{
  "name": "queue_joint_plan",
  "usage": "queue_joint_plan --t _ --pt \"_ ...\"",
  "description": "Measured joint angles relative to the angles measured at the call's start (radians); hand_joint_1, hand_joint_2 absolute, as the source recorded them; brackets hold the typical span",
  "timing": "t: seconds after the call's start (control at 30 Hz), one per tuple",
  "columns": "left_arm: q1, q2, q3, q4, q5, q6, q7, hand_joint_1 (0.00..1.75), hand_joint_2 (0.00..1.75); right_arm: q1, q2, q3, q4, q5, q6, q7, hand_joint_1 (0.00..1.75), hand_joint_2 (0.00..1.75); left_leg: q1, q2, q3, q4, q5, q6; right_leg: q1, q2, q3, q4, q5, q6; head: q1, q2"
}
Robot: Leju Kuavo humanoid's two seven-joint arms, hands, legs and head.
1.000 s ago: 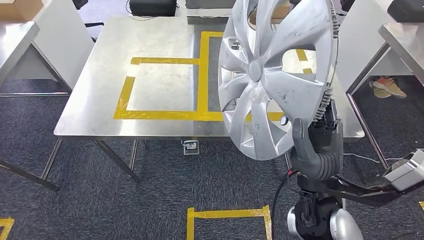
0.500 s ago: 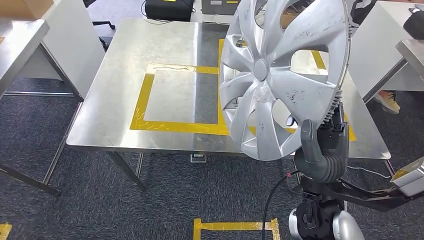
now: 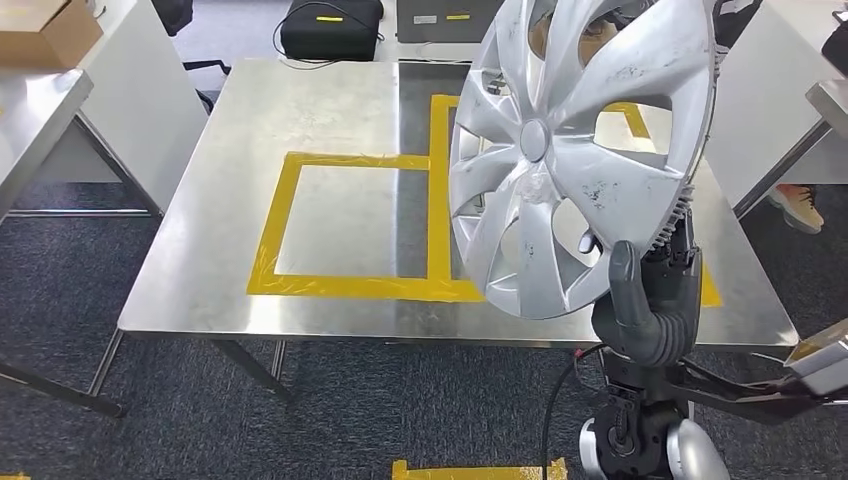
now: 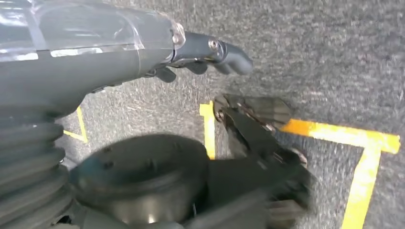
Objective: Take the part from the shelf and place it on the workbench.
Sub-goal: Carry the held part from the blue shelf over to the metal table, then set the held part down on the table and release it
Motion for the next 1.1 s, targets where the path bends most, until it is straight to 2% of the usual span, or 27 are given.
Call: queue_joint_plan --t 0.03,0.07,0.13,0.17,0.2,0.27,0.3,0.37,0.43,0.5,0.53,0.57,0.63,0.67,0.7,0.73,0.77,0.83,0.87,0.9,0.97,1.0,1.03,1.07,1.1 --pt "0.001 0.002 0.000 0.000 0.000 0.001 0.000 0.00 1.75 0.003 0.000 -0.001 0.002 0.000 0.000 0.000 1.75 1.75 0.002 0.000 -0.021 0.006 0.014 -0.005 -0.002 0.001 0.007 0.002 -0.008 0.004 -0.004 0.000" --pt "0.001 0.004 0.000 0.000 0.000 0.001 0.000 0.00 1.75 0.006 0.001 -0.001 0.004 0.000 0.000 0.000 1.75 1.75 0.005 0.001 -0.025 -0.022 0.052 -0.009 -0.005 0.001 0.016 0.005 -0.018 0.009 -0.008 0.000" --pt "0.002 0.007 0.000 0.000 0.000 0.001 0.000 0.00 1.75 0.008 0.002 -0.002 0.007 -0.001 0.001 0.000 1.75 1.75 0.010 0.004 -0.006 -0.121 0.145 -0.018 -0.011 0.002 0.033 0.014 -0.040 0.023 -0.019 0.000" --pt "0.001 0.008 0.000 0.000 0.000 0.001 0.000 0.00 1.75 0.008 0.002 -0.002 0.008 -0.001 0.002 -0.001 1.75 1.75 0.011 0.006 0.004 -0.164 0.162 -0.018 -0.012 0.003 0.035 0.021 -0.049 0.031 -0.026 0.000" --pt "0.001 0.008 0.000 0.000 -0.001 0.001 0.000 0.00 1.75 0.007 0.004 -0.003 0.008 -0.001 0.003 -0.002 1.75 1.75 0.010 0.008 0.007 -0.184 0.168 -0.010 -0.011 0.003 0.034 0.026 -0.056 0.037 -0.033 0.000" --pt "0.002 0.009 0.000 0.000 -0.001 0.001 0.000 0.00 1.75 0.008 0.006 -0.004 0.009 -0.001 0.007 -0.005 1.75 1.75 0.009 0.011 0.009 -0.192 0.151 0.012 -0.009 0.005 0.029 0.033 -0.064 0.046 -0.034 0.000" --pt "0.004 0.010 0.000 0.000 -0.001 0.001 0.000 0.00 1.75 0.009 0.007 -0.005 0.009 -0.002 0.008 -0.005 1.75 1.75 0.010 0.010 0.012 -0.189 0.153 0.021 -0.009 0.005 0.027 0.037 -0.066 0.049 -0.030 0.000" --pt "0.004 0.012 0.000 0.000 -0.001 0.001 0.000 0.00 1.75 0.010 0.008 -0.007 0.009 -0.002 0.010 -0.006 1.75 1.75 0.013 0.009 0.026 -0.193 0.147 0.029 -0.011 0.004 0.003 0.089 -0.074 0.058 -0.019 0.000" --pt "0.003 0.014 0.000 0.000 -0.001 0.001 -0.001 0.00 1.75 0.009 0.009 -0.009 0.010 -0.002 0.013 -0.007 1.75 1.75 0.014 0.012 0.041 -0.196 0.136 0.037 -0.014 0.003 -0.070 0.213 -0.106 0.067 -0.005 0.000" --pt "0.004 0.015 0.000 0.000 -0.001 0.001 -0.001 0.00 1.75 0.009 0.009 -0.009 0.011 -0.002 0.015 -0.008 1.75 1.75 0.011 0.015 0.057 -0.196 0.121 0.041 -0.014 0.003 -0.152 0.320 -0.147 0.071 0.006 0.000" --pt "0.004 0.015 0.000 0.000 -0.001 0.001 -0.001 0.00 1.75 0.010 0.010 -0.009 0.012 -0.002 0.015 -0.008 1.75 1.75 0.009 0.015 0.068 -0.196 0.113 0.041 -0.013 0.003 -0.174 0.333 -0.148 0.068 0.011 0.000" --pt "0.004 0.015 0.000 0.001 -0.001 0.001 -0.001 0.00 1.75 0.011 0.010 -0.009 0.013 -0.002 0.015 -0.008 1.75 1.75 0.007 0.016 0.080 -0.197 0.104 0.041 -0.012 0.003 -0.181 0.312 -0.126 0.062 0.016 0.000" --pt "0.004 0.015 0.000 0.000 -0.001 0.001 -0.001 0.00 1.75 0.011 0.010 -0.010 0.014 -0.002 0.015 -0.008 1.75 1.75 0.002 0.017 0.106 -0.201 0.085 0.041 -0.002 0.004 -0.157 0.194 -0.026 0.036 0.024 0.000" --pt "0.003 0.014 0.000 0.000 -0.001 0.001 -0.001 0.00 1.75 0.011 0.010 -0.010 0.014 -0.002 0.015 -0.008 1.75 1.75 0.001 0.017 0.116 -0.204 0.078 0.040 0.004 0.005 -0.144 0.144 0.010 0.022 0.024 0.000" --pt "0.002 0.014 0.000 0.000 -0.001 0.001 -0.001 0.00 1.75 0.011 0.010 -0.010 0.014 -0.002 0.015 -0.008 1.75 1.75 0.001 0.017 0.122 -0.208 0.073 0.038 0.011 0.005 -0.131 0.103 0.033 0.008 0.024 0.000" --pt "0.002 0.013 0.000 0.000 -0.001 0.001 -0.001 0.00 1.75 0.011 0.010 -0.011 0.014 -0.002 0.015 -0.008 1.75 1.75 0.002 0.018 0.126 -0.212 0.073 0.033 0.016 0.005 -0.123 0.079 0.040 -0.002 0.025 0.000" --pt "0.001 0.012 0.000 -0.001 -0.001 0.001 -0.001 0.00 1.75 0.012 0.010 -0.011 0.013 -0.002 0.016 -0.008 1.75 1.75 0.003 0.019 0.133 -0.216 0.076 0.025 0.019 0.005 -0.115 0.068 0.033 -0.008 0.026 0.000" --pt "0.000 0.012 0.000 -0.001 -0.001 0.001 -0.001 0.00 1.75 0.013 0.011 -0.012 0.012 -0.003 0.016 -0.008 1.75 1.75 0.003 0.015 0.143 -0.210 0.082 0.011 0.015 0.003 -0.082 0.030 0.039 -0.013 0.032 0.000" --pt "0.000 0.012 0.000 -0.001 -0.001 0.001 -0.001 0.00 1.75 0.013 0.011 -0.012 0.012 -0.002 0.016 -0.008 1.75 1.75 0.003 0.010 0.136 -0.190 0.079 0.008 0.012 0.002 -0.064 0.016 0.040 -0.014 0.029 0.000" --pt "-0.001 0.012 0.000 -0.001 -0.001 0.001 -0.001 0.00 1.75 0.011 0.012 -0.012 0.012 -0.002 0.016 -0.009 1.75 1.75 0.002 0.004 0.116 -0.152 0.068 0.006 0.008 0.000 -0.049 0.004 0.040 -0.014 0.024 0.000" --pt "-0.003 0.013 0.000 -0.001 -0.001 0.001 -0.001 0.00 1.75 0.010 0.014 -0.012 0.012 -0.002 0.016 -0.009 1.75 1.75 0.003 -0.002 0.042 -0.046 0.024 0.002 0.007 0.000 -0.034 -0.002 0.031 -0.012 0.012 0.000" --pt "-0.002 0.014 0.000 -0.001 -0.001 0.001 -0.001 0.00 1.75 0.011 0.015 -0.012 0.013 -0.002 0.016 -0.009 1.75 1.75 0.003 -0.001 0.004 -0.007 0.005 -0.002 0.007 0.000 -0.029 -0.001 0.024 -0.011 0.006 0.000" --pt "-0.001 0.015 0.000 -0.001 -0.001 0.001 -0.001 0.00 1.75 0.012 0.015 -0.012 0.013 -0.002 0.016 -0.010 1.75 1.75 0.004 0.000 -0.024 0.010 -0.002 -0.006 0.007 0.001 -0.023 0.002 0.015 -0.008 0.000 0.000" --pt "0.000 0.016 0.000 -0.001 -0.001 0.001 0.000 0.00 1.75 0.014 0.015 -0.012 0.013 -0.002 0.016 -0.010 1.75 1.75 0.004 0.001 -0.037 -0.004 0.015 -0.009 0.006 0.001 -0.015 0.005 0.006 -0.005 -0.005 0.000" --pt "0.001 0.017 0.000 -0.001 -0.001 0.001 0.000 0.00 1.75 0.014 0.015 -0.012 0.014 -0.002 0.016 -0.010 1.75 1.75 0.005 0.002 -0.034 -0.045 0.054 -0.012 0.005 0.001 -0.005 0.009 -0.004 -0.002 -0.010 0.000"
